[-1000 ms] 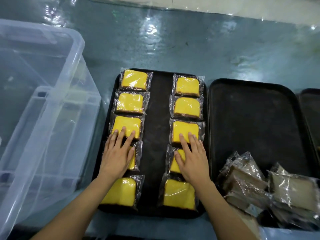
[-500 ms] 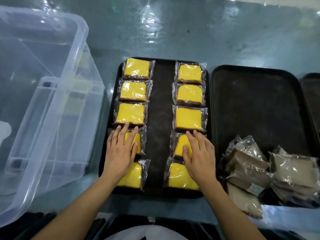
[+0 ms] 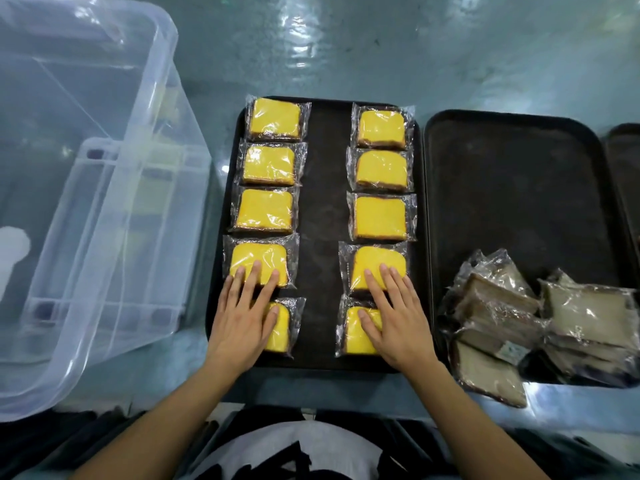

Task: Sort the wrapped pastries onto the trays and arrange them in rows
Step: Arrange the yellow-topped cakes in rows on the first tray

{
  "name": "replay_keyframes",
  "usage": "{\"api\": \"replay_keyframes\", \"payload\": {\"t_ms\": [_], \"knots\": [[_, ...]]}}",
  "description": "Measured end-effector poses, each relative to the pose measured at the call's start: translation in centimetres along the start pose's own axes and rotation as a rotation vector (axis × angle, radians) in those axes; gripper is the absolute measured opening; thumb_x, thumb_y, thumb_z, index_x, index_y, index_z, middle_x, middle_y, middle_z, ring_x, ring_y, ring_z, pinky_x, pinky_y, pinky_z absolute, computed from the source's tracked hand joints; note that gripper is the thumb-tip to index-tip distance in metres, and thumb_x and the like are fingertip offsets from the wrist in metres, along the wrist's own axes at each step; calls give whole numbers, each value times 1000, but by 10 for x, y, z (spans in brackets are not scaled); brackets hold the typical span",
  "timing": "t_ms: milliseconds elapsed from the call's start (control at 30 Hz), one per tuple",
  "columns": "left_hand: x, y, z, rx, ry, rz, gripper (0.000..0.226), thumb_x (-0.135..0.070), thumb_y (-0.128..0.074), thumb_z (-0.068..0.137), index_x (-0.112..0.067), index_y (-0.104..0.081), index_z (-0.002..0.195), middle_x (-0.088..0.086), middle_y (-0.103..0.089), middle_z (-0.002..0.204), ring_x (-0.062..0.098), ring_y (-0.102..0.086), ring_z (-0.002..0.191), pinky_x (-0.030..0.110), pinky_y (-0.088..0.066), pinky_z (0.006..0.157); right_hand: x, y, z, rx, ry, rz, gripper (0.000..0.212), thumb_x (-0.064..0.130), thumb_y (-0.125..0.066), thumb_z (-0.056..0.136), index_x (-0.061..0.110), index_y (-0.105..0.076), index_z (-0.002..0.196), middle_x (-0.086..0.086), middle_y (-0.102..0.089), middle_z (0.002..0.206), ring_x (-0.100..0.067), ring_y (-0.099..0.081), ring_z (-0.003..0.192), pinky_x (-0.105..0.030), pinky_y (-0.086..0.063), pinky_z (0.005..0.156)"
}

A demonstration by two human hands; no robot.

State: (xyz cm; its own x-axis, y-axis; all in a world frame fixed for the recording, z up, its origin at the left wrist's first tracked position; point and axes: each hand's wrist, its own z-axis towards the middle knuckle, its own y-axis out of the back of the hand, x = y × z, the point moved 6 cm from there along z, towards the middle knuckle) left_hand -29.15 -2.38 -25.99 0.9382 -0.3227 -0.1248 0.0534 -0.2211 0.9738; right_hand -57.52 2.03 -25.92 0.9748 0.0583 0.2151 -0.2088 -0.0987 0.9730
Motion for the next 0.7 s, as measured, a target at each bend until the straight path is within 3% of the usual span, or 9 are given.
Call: {"api": "replay_keyframes", "payload": {"t_ms": [300, 500, 700], "knots": [[18, -1, 7, 41, -45, -9, 66, -50, -30, 103, -33, -2, 160, 4, 3, 169, 27, 5, 155, 52, -13, 124, -5, 1, 0, 29, 17, -12, 71, 51, -40, 104, 24, -14, 163, -5, -9, 171, -20, -3, 158, -49, -17, 126], [5, 10, 11, -9, -25, -22, 69, -50, -34, 101, -32, -6, 160, 4, -2, 169, 26, 1, 155, 51, -10, 125, 15, 11, 9, -52, -73, 49, 71, 54, -37, 104, 20, -19, 163, -7, -16, 170, -21, -6, 158, -49, -14, 127], [-9, -1, 14, 10, -70, 9, 67, -52, -30, 103, -30, -4, 161, 5, 1, 169, 30, 1, 155, 54, -14, 123, 22, -7, 14, 31, -43, 18, 78, 59, -40, 102, 24, -8, 164, -4, -7, 171, -20, 1, 158, -48, -10, 127]]}}
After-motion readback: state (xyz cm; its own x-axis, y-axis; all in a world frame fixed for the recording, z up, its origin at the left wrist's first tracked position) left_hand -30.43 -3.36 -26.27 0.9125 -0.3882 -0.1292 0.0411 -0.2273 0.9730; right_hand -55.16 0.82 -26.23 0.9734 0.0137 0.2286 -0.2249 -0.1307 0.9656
